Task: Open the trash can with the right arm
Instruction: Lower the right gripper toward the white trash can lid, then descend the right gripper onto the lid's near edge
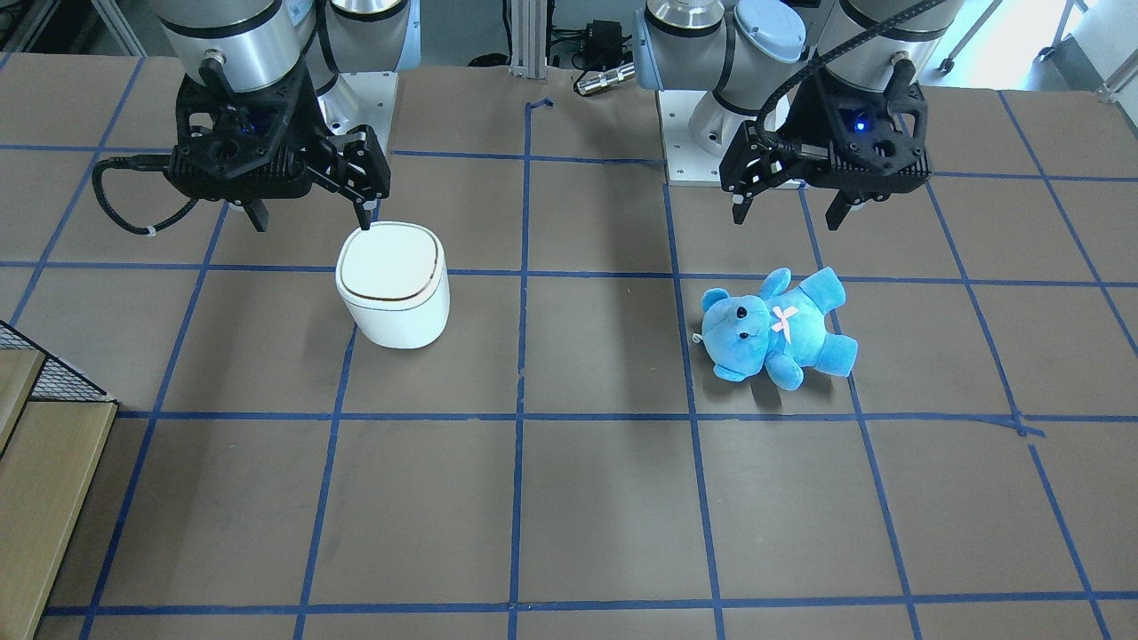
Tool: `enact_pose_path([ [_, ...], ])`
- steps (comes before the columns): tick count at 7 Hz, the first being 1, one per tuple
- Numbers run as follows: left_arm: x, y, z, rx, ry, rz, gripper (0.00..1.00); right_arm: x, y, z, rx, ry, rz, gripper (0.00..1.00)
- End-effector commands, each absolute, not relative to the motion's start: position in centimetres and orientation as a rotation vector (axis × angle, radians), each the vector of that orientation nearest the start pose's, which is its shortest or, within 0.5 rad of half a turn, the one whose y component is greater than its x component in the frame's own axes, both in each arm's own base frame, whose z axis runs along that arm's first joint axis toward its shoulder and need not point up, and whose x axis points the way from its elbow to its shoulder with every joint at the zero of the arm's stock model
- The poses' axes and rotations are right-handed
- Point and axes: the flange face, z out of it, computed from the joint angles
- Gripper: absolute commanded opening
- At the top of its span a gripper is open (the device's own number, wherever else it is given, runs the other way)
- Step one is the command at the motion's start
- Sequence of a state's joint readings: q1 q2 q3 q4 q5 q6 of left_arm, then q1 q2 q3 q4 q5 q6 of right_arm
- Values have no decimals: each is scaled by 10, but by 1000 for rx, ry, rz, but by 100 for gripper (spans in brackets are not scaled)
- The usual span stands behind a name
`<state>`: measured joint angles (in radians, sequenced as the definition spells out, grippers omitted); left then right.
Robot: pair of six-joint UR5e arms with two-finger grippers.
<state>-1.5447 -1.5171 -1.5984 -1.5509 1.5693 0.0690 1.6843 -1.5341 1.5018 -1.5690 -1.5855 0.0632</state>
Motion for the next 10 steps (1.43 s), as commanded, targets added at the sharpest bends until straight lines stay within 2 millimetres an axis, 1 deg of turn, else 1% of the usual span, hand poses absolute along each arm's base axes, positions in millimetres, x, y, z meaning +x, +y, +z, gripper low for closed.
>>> enact_pose_path([
  [1, -121, -477, 502, 67, 3139, -72, 100, 190, -493, 497, -77, 3141, -41, 54],
  [2, -121, -477, 502, 67, 3139, -72, 100, 191, -495, 490, -79, 3135, -19, 20],
  [3, -121, -477, 502, 67, 3139, -72, 100, 191, -490, 470, -82, 3139, 62, 0],
  [5, -121, -477, 502, 67, 3139, -72, 100, 191, -461, 404, -67, 3142, 274, 0],
  [6, -121, -477, 502, 67, 3139, -72, 100, 196, -446, 368, -36, 3144, 368, 0],
  [7, -121, -477, 502, 67, 3139, -72, 100, 205, -434, 336, -64, 3147, 359, 0],
  [8, -121, -477, 502, 67, 3139, -72, 100, 207, -431, 320, -76, 3148, 304, 0],
  [9, -121, -477, 502, 67, 3139, -72, 100, 208, -428, 306, -82, 3151, 341, 0],
  [10, -121, -477, 502, 67, 3139, -72, 100, 208, -428, 305, -87, 3152, 344, 0],
])
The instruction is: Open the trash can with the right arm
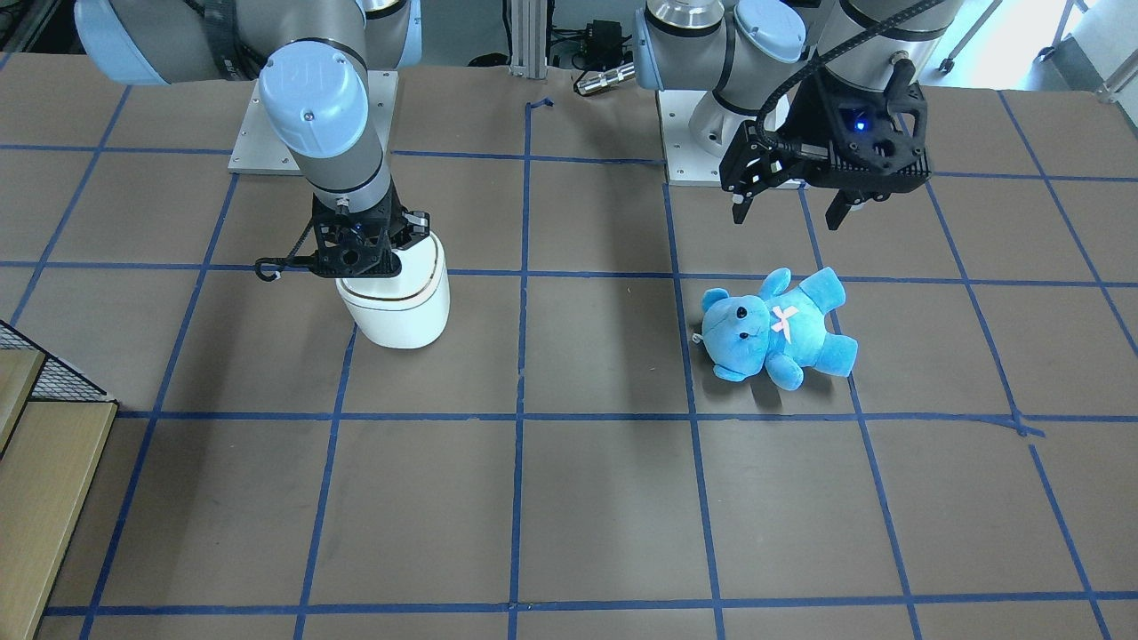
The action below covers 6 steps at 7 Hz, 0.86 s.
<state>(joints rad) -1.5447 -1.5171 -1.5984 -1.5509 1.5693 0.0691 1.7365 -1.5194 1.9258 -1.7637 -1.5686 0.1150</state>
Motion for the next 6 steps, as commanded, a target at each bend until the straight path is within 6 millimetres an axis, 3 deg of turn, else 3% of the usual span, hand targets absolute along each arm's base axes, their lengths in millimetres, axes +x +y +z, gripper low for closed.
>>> enact_pose_path([
  [1, -121, -477, 502, 67, 3139, -72, 100, 209, -429, 302, -92, 3151, 351, 0],
  [3, -121, -477, 502, 67, 3139, -72, 100, 209, -430, 303, -85, 3154, 349, 0],
  [4, -121, -477, 502, 67, 3139, -72, 100, 209, -436, 329, -85, 3156, 260, 99],
  [6, -121, -477, 502, 67, 3139, -72, 100, 210, -466, 432, -70, 3145, -19, 100],
])
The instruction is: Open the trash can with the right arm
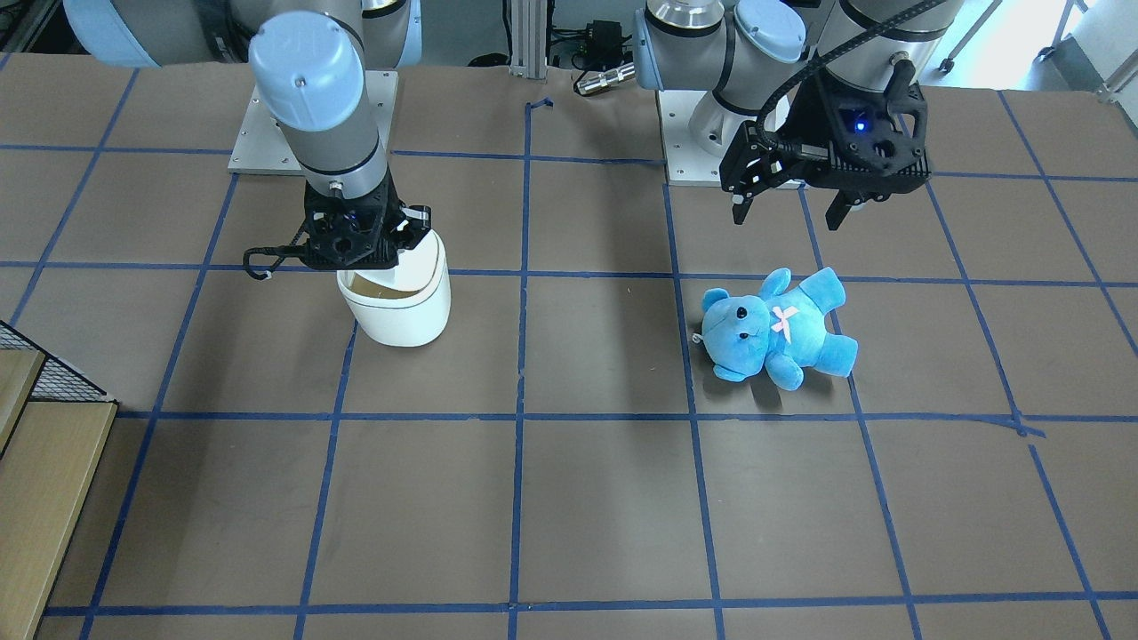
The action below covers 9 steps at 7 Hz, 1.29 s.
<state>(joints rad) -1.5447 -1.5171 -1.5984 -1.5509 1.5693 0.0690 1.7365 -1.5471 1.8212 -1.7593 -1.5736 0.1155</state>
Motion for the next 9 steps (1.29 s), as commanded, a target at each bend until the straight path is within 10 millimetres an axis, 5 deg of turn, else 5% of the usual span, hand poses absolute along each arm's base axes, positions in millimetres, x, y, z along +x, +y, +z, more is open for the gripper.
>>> enact_pose_path([
  [1, -121, -477, 502, 67, 3139, -72, 100, 201, -475, 476, -63, 3156, -10, 100],
  [2, -121, -477, 502, 67, 3139, -72, 100, 185, -485, 508, -10, 3149, -62, 100],
  [3, -121, -477, 502, 67, 3138, -72, 100, 169, -493, 517, 17, 3135, -84, 100],
  [9, -121, -477, 502, 67, 3139, -72, 100, 170, -492, 516, -48, 3141, -87, 100],
])
